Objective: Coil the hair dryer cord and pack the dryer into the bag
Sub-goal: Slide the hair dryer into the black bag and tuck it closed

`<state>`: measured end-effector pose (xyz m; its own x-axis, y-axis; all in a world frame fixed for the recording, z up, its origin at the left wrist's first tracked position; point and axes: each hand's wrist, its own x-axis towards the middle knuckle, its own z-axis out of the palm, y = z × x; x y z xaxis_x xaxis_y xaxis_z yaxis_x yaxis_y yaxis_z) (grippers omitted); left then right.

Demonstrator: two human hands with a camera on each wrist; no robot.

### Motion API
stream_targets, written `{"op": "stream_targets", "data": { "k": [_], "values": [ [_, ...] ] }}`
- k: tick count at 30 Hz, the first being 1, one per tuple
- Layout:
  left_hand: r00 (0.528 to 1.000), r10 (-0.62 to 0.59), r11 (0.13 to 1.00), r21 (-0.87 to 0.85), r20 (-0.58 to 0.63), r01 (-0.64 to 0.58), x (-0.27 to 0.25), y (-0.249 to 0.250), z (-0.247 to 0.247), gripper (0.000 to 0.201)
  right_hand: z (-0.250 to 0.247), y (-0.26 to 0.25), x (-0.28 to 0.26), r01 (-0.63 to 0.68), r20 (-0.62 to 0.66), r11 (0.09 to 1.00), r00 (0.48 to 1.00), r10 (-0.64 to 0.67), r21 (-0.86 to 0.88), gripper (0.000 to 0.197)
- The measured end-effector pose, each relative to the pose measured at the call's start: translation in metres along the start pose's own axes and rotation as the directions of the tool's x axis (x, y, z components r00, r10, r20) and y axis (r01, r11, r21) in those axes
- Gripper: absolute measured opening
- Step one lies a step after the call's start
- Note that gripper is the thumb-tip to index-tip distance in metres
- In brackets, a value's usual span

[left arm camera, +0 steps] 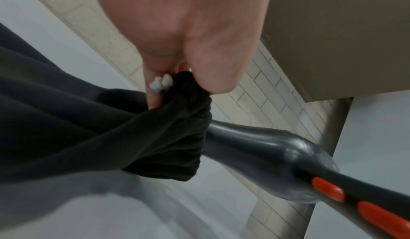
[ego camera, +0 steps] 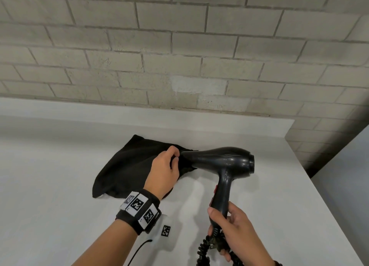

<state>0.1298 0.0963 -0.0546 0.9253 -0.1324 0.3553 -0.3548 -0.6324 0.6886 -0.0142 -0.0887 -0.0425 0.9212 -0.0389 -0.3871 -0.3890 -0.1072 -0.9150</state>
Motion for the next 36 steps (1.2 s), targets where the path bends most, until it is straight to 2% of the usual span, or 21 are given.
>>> {"op": "stream_targets", "data": {
  "k": [4, 8, 11, 14, 18, 20, 24, 26, 29, 33, 36],
  "values": [
    [0.997, -0.042, 0.999, -0.005, -0.061, 0.042, 0.011, -0.003, 0.005, 0.024, 0.0, 0.003, -0.008, -0.015, 0.006, 1.0, 1.0, 0.015, -0.017, 0.026],
    [1.0, -0.007, 0.999, 0.034, -0.017, 0.008, 0.019, 0.003, 0.005, 0.032, -0.002, 0.01, -0.017, 0.014, 0.049, 0.998, 0.999, -0.011, -0.063, 0.034],
    [0.996, 0.077, 0.997, 0.009, 0.054, -0.077, 0.018, 0.015, 0.005, 0.036, 0.0, 0.01, -0.022, 0.014, 0.108, 0.999, 0.994, -0.009, -0.052, 0.038],
    [0.99, 0.099, 0.993, -0.073, 0.103, -0.092, 0.01, 0.03, 0.002, 0.035, 0.005, 0.011, -0.02, 0.051, 0.048, 0.997, 0.998, -0.048, -0.065, 0.031],
    [0.996, -0.022, 0.953, -0.301, 0.085, 0.047, -0.002, 0.046, -0.002, 0.034, 0.012, 0.004, -0.013, 0.035, -0.056, 0.998, 0.998, -0.038, -0.05, 0.021],
    [0.992, -0.042, 0.918, -0.388, 0.117, 0.085, -0.007, 0.054, -0.002, 0.035, 0.013, 0.001, -0.011, 0.018, -0.025, 0.999, 1.0, -0.019, -0.051, 0.024],
    [0.993, -0.034, 0.908, -0.411, 0.112, 0.077, -0.003, 0.061, -0.003, 0.037, 0.012, 0.002, -0.012, 0.033, 0.143, 0.997, 0.989, -0.022, -0.071, 0.035],
    [0.993, -0.009, 0.901, -0.43, 0.119, 0.06, 0.002, 0.061, -0.005, 0.038, 0.012, 0.003, -0.015, 0.04, 0.195, 0.995, 0.981, -0.021, -0.094, 0.035],
    [0.984, 0.095, 0.913, -0.408, 0.152, -0.025, 0.002, 0.064, -0.007, 0.038, 0.013, 0.004, -0.018, 0.074, 0.203, 0.981, 0.978, -0.036, -0.18, 0.033],
    [0.968, 0.199, 0.911, -0.394, 0.155, -0.124, -0.003, 0.071, -0.009, 0.034, 0.013, 0.008, -0.016, 0.156, 0.168, 0.904, 0.981, -0.096, -0.398, 0.034],
    [0.949, 0.269, 0.917, -0.346, 0.165, -0.199, -0.004, 0.081, -0.015, 0.034, 0.012, 0.008, -0.017, 0.152, 0.173, 0.856, 0.982, -0.075, -0.494, 0.036]
  ]
}}
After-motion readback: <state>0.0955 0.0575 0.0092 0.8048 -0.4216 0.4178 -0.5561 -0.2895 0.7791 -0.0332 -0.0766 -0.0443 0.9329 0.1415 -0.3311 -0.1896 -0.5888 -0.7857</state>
